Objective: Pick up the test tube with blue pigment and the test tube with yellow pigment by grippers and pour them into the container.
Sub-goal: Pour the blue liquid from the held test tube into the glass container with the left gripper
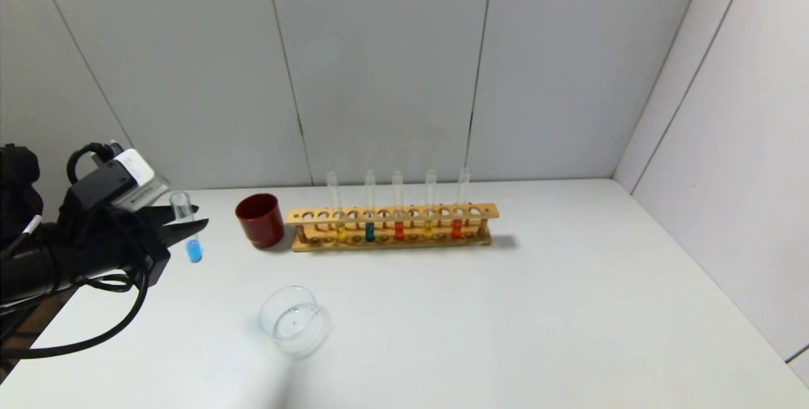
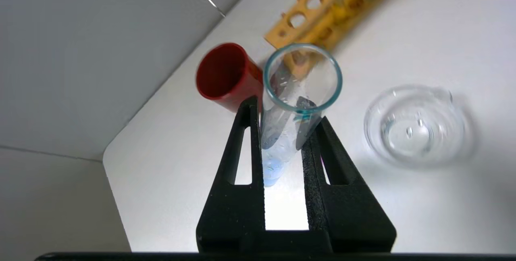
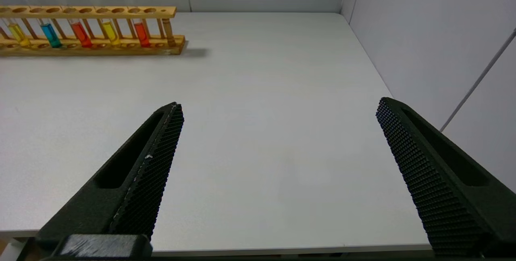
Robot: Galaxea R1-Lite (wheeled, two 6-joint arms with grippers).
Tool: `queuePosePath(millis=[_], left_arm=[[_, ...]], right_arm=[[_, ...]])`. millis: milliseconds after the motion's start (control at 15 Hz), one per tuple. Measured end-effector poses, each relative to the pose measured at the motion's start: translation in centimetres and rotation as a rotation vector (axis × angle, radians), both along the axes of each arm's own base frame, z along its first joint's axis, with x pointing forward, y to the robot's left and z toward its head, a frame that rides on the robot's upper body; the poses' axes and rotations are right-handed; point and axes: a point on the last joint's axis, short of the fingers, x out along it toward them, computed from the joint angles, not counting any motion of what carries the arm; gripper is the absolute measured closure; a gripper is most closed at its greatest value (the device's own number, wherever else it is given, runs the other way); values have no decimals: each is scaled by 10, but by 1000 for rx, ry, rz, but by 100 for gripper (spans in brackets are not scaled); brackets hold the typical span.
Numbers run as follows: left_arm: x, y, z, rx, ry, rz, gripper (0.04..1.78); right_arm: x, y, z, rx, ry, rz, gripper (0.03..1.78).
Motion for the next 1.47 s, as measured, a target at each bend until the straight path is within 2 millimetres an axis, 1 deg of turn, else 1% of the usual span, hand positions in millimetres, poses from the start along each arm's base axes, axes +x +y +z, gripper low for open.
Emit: queuePosePath(millis=[267,467,667,1133,1467], left_arm=[[-3,0,-7,217,17,-98,150],[-2,3,-5,410,-27,-114,150],[0,3,-4,569,-82,-176,150],[3,-1,-24,718,-76,-293,150],[14,-2,-41,835,-62,-392,150]], right_arm=[[0,0,0,0,0,0,6],[0,0,0,0,0,0,6],[0,0,0,0,0,0,6],[0,0,0,0,0,0,6],[0,0,0,0,0,0,6]])
